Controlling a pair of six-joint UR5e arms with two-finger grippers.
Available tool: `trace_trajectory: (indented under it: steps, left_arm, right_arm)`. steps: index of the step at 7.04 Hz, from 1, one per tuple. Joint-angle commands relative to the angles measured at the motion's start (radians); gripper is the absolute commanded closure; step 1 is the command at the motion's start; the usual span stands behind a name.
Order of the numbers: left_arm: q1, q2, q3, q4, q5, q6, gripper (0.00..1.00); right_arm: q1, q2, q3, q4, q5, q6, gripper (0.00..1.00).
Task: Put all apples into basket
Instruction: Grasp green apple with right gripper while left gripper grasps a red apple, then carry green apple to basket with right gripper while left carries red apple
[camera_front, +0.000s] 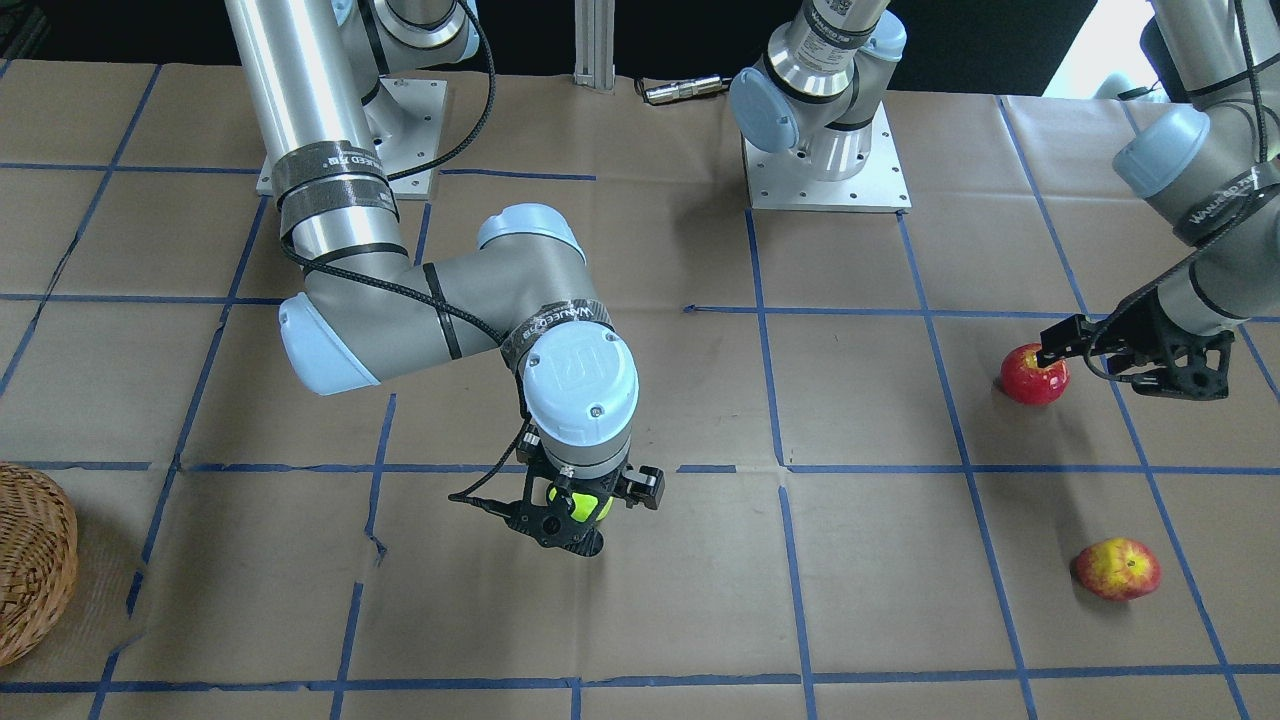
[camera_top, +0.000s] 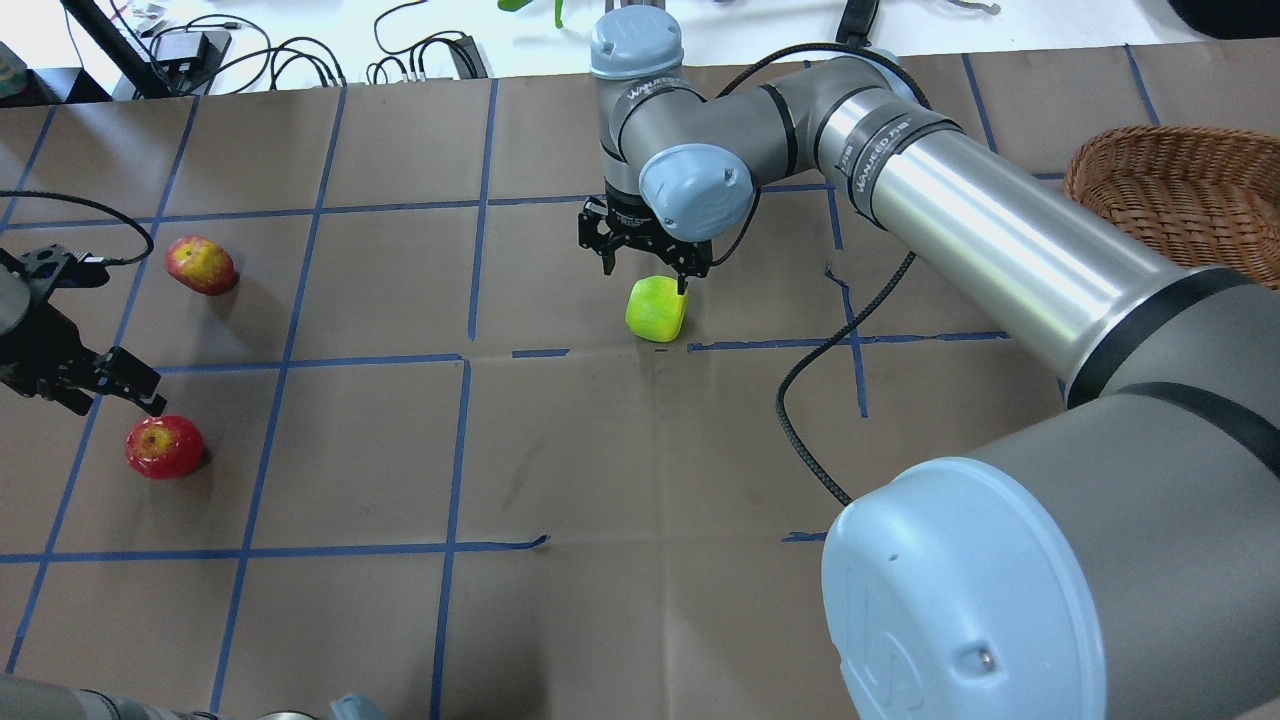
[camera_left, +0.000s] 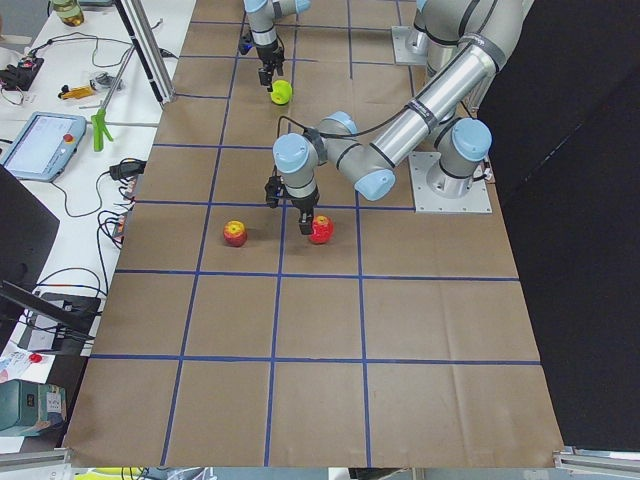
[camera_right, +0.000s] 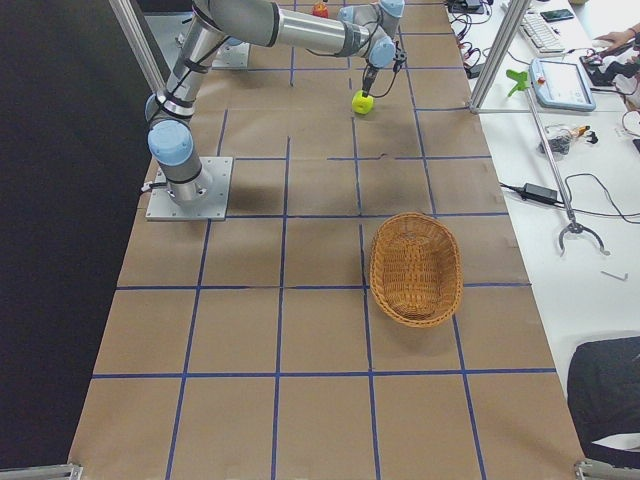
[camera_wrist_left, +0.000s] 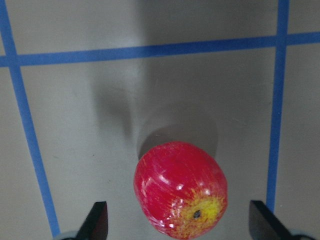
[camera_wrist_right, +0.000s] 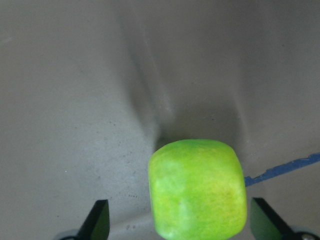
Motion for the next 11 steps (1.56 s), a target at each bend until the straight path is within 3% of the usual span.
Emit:
trace_trajectory:
  steps: [1,2,3,4,5,6,8,9,10,11]
  left_arm:
    - [0.002,0.000,-0.081,0.085,0.009,-0.014,0.02]
    - [0.004,-0.009,-0.081,0.089,0.008,-0.014,0.02]
    - [0.004,-0.017,-0.081,0.089,0.005,-0.014,0.03]
    - [0.005,-0.021,-0.084,0.110,0.005,-0.014,0.04]
    - [0.005,-0.035,-0.084,0.116,0.004,-0.014,0.05]
    - [0.007,-0.044,-0.083,0.122,0.007,-0.012,0.20]
    - [0.004,-0.032,-0.078,0.124,0.008,-0.023,0.53]
    - [-0.016,0.006,-0.070,0.109,0.013,-0.082,0.61]
    - [-0.066,0.076,-0.070,0.090,0.005,-0.113,0.62]
    - [-0.193,0.173,-0.066,0.041,0.004,-0.226,0.62]
  right_arm:
    - [0.001,0.000,0.069,-0.069,-0.027,-0.007,0.01]
    - [0.001,0.002,0.075,-0.070,-0.033,-0.017,0.03]
    - [0.001,0.005,0.075,-0.072,-0.030,-0.018,0.16]
    - [-0.001,0.005,0.074,-0.079,-0.021,-0.026,0.49]
    - [-0.002,0.002,0.068,-0.079,-0.019,-0.034,0.70]
    - [-0.025,-0.015,0.057,-0.076,-0.025,-0.132,0.74]
    - [-0.185,-0.099,0.066,-0.014,-0.027,-0.373,0.74]
    - [-0.296,-0.136,0.061,0.044,-0.033,-0.549,0.74]
    - [-0.409,-0.161,0.054,0.084,-0.036,-0.731,0.75]
    - [-0.538,-0.170,0.048,0.103,-0.077,-0.888,0.74]
